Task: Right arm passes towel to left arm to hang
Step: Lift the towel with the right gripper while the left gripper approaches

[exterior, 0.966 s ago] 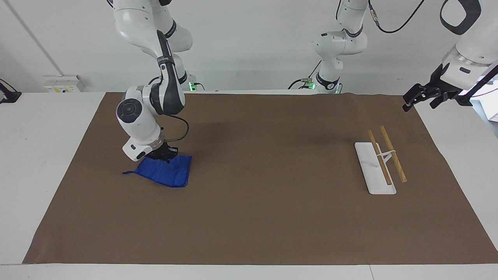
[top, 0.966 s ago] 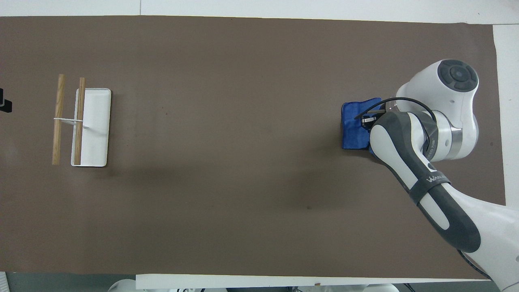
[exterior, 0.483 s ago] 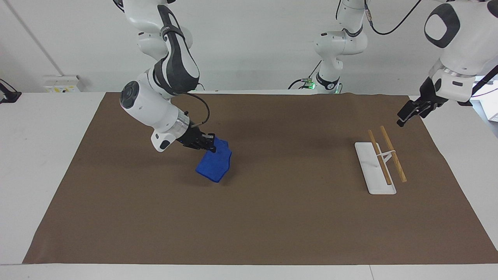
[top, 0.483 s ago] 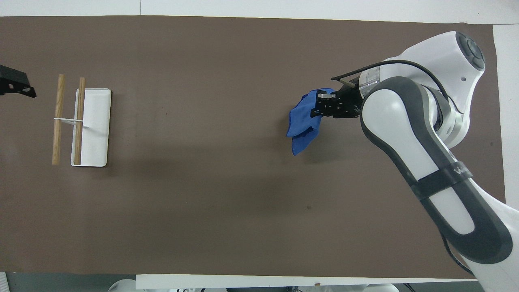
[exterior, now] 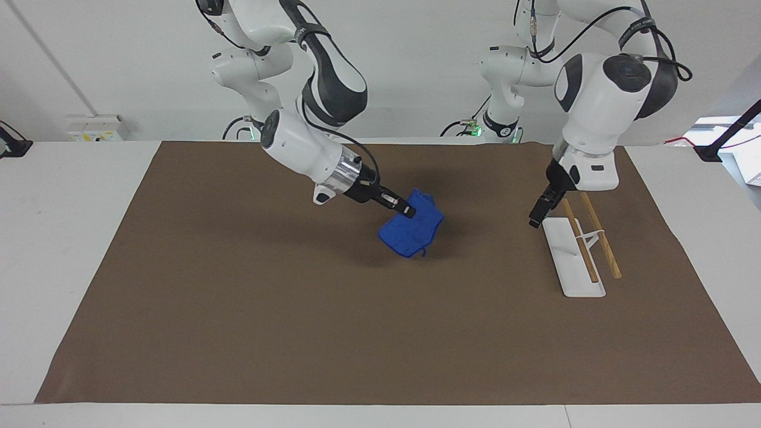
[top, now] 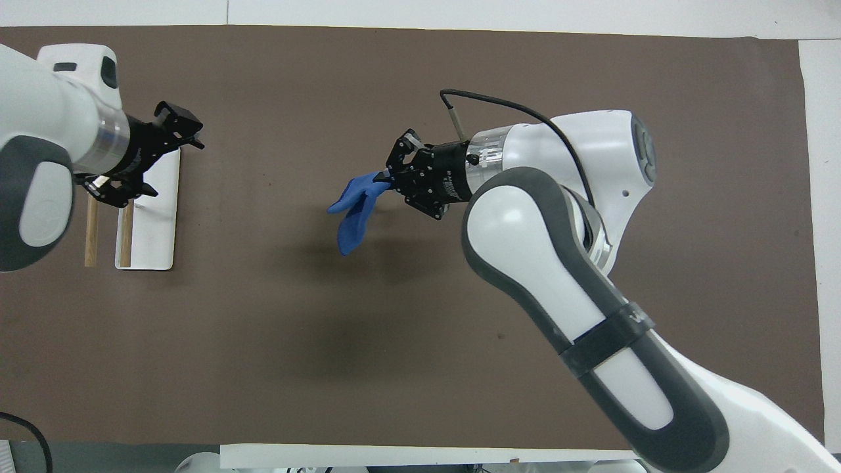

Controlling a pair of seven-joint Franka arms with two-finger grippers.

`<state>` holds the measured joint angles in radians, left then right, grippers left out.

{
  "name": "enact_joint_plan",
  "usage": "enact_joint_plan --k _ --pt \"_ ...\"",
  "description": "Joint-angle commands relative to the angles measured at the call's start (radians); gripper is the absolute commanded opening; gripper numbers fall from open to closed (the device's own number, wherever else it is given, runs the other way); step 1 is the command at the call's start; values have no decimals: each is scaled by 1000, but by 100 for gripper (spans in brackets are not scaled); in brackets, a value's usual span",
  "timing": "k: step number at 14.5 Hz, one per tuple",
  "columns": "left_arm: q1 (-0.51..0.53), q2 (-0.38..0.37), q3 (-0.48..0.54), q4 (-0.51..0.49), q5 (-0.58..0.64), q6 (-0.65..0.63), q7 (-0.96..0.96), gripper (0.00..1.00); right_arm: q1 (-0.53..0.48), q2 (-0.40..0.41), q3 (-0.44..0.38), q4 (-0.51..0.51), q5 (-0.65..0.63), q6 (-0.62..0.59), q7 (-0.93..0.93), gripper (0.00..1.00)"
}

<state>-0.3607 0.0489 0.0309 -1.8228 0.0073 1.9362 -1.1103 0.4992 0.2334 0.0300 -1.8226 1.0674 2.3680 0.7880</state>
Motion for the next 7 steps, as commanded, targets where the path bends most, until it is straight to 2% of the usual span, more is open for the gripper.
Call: enact_joint_plan --k 1,7 --pt "-105 -11 10 -53 -3 40 -208 100 28 9 -4 16 115 36 100 0" --pt "-210 -32 10 -110 -3 56 -367 100 65 9 -4 23 152 42 181 0"
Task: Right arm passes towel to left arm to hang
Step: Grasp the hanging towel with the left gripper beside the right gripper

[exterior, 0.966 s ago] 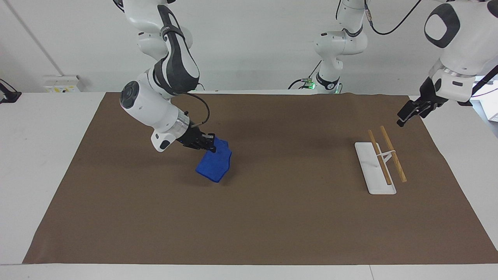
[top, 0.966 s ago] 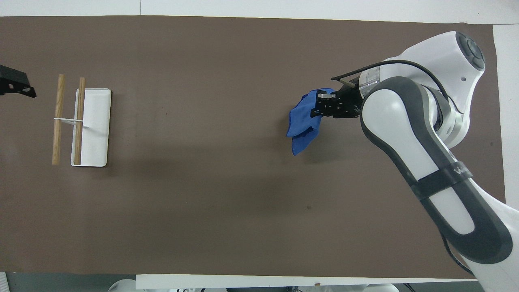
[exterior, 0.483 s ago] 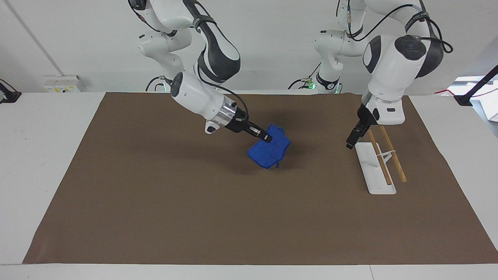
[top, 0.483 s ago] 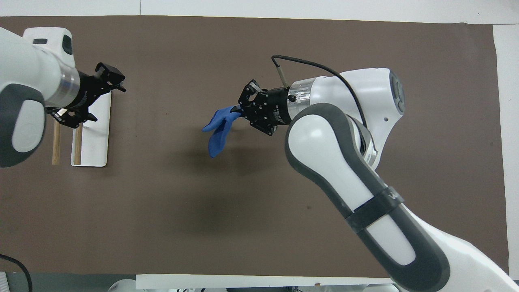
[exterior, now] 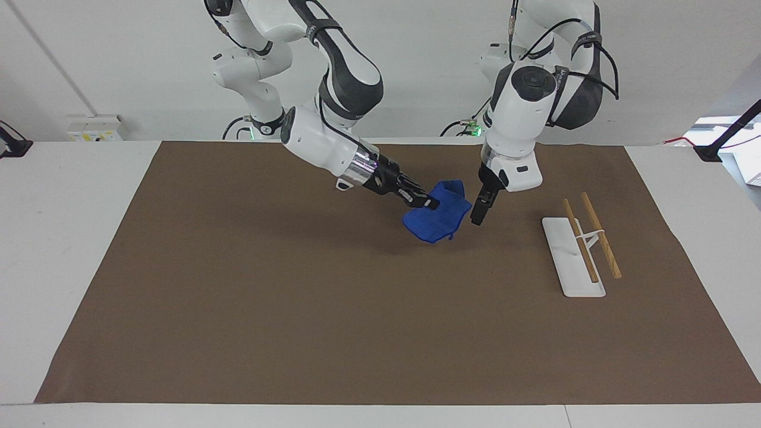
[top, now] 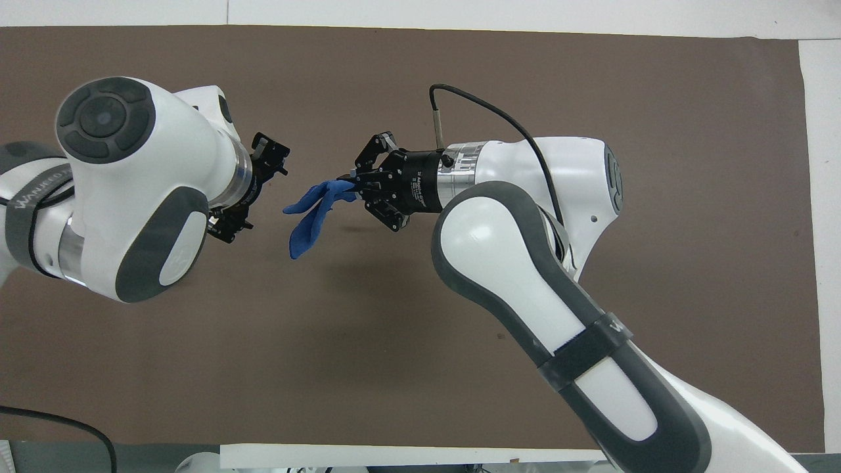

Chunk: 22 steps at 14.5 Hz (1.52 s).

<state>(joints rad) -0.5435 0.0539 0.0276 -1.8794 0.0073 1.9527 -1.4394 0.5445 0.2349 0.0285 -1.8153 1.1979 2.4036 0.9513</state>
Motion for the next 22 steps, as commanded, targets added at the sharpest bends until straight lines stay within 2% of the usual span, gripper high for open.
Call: enact_joint_plan --k 1,2,5,7,8,9,11,14,15,18,19,20,21,22 --pt "-38 -36 14 -53 -3 48 -55 99 21 7 -2 16 22 5 18 0" --pt "-39 -31 14 -49 -3 63 -58 99 20 9 -2 16 22 5 20 0" --pt "-44 -31 14 -52 -6 75 -59 87 23 7 -2 16 22 5 20 0" --pt "-56 -32 14 -52 -6 66 -73 69 23 7 -2 16 20 5 20 0" --pt "-58 -32 14 -50 -6 71 -85 56 28 7 -2 14 20 5 18 1" --pt "-59 -32 14 -50 -6 72 -85 52 32 7 -2 16 20 6 18 1" --pt "-61 -32 14 -49 -6 68 -87 30 32 7 -2 16 19 6 18 1" --pt "-58 -31 15 -43 -6 57 -85 5 32 9 -2 14 19 6 17 1" --pt "-56 -28 17 -40 -6 48 -84 0 32 9 -2 14 19 6 17 1" --pt "-26 -20 20 -4 5 8 -62 0 32 9 -2 14 17 6 18 1" --pt "-23 -20 22 5 16 -1 -47 0 32 9 -2 14 19 6 18 4" --pt "-21 -20 22 6 32 -8 -36 0 32 9 -2 14 17 6 11 31" --pt "-21 -22 22 8 46 -8 -33 0 34 7 -2 14 3 6 3 87" --pt "-21 -22 22 19 54 -9 -30 0 40 7 -2 14 -20 8 -14 100"
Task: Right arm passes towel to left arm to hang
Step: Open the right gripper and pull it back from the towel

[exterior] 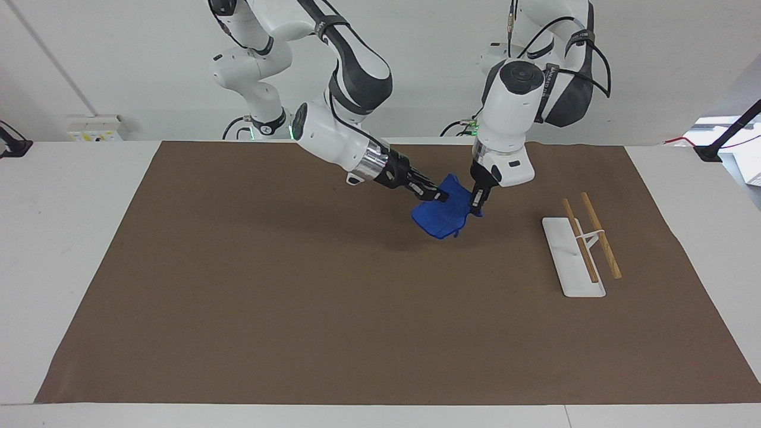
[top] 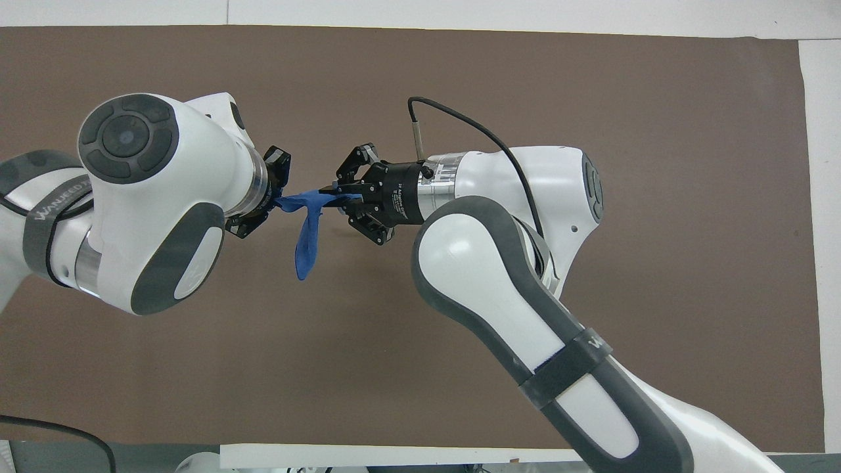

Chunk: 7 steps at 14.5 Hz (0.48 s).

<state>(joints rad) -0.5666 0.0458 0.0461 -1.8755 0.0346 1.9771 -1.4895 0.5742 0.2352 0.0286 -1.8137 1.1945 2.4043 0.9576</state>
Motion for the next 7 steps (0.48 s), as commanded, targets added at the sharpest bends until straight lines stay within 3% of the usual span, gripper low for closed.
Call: enact_joint_plan --k 1,7 --pt "4 -15 6 27 27 -44 25 0 13 6 -3 13 -76 4 -43 100" --pt "120 -32 9 107 43 -173 214 0 -37 -25 -6 13 -729 -121 -152 100"
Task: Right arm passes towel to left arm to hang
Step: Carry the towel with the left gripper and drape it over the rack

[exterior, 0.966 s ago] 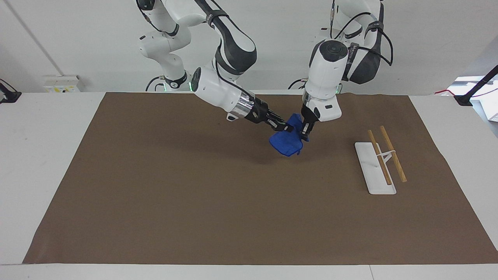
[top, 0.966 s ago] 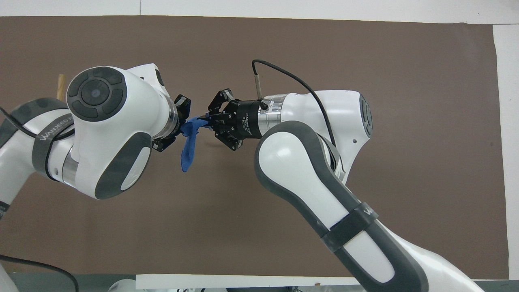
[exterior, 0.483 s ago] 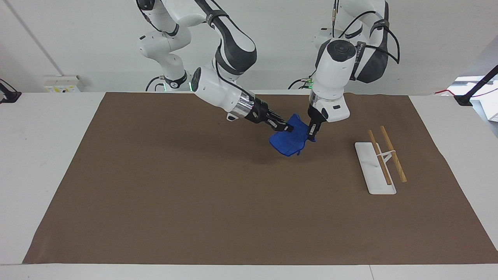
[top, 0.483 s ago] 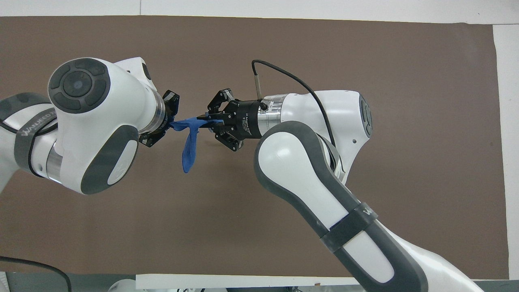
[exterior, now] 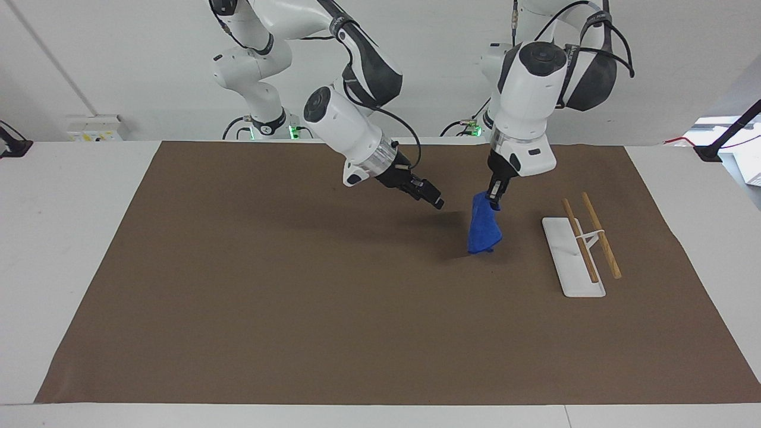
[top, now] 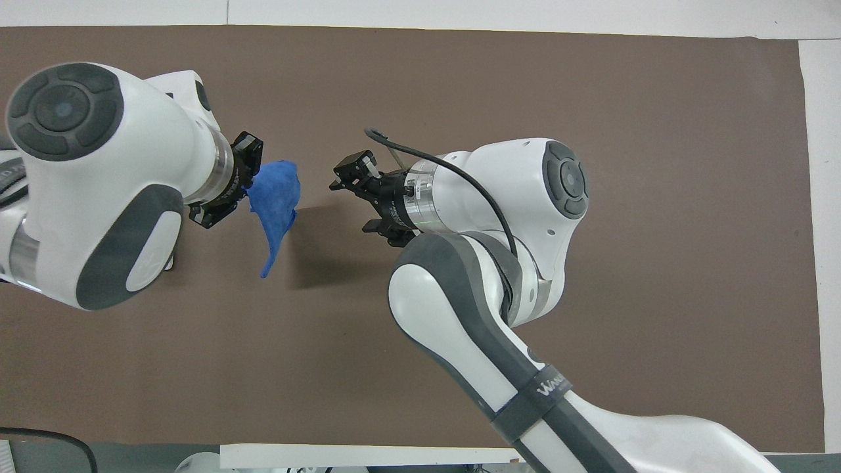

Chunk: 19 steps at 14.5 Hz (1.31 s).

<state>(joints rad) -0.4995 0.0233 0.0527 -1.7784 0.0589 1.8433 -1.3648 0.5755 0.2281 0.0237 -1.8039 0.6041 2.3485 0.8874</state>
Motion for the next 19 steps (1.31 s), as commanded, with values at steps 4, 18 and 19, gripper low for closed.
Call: enact_joint_plan --k 4,18,19 --pt "177 -8 3 8 76 -30 265 0 -181 -71 -7 5 -433 -279 -370 100" --pt "539 -71 1 -238 113 328 616 0 -738 -142 -11 439 -650 -1032 -919 100" --pt "539 -75 1 -262 113 345 618 0 -747 -167 -10 405 -652 -1031 -924 100"
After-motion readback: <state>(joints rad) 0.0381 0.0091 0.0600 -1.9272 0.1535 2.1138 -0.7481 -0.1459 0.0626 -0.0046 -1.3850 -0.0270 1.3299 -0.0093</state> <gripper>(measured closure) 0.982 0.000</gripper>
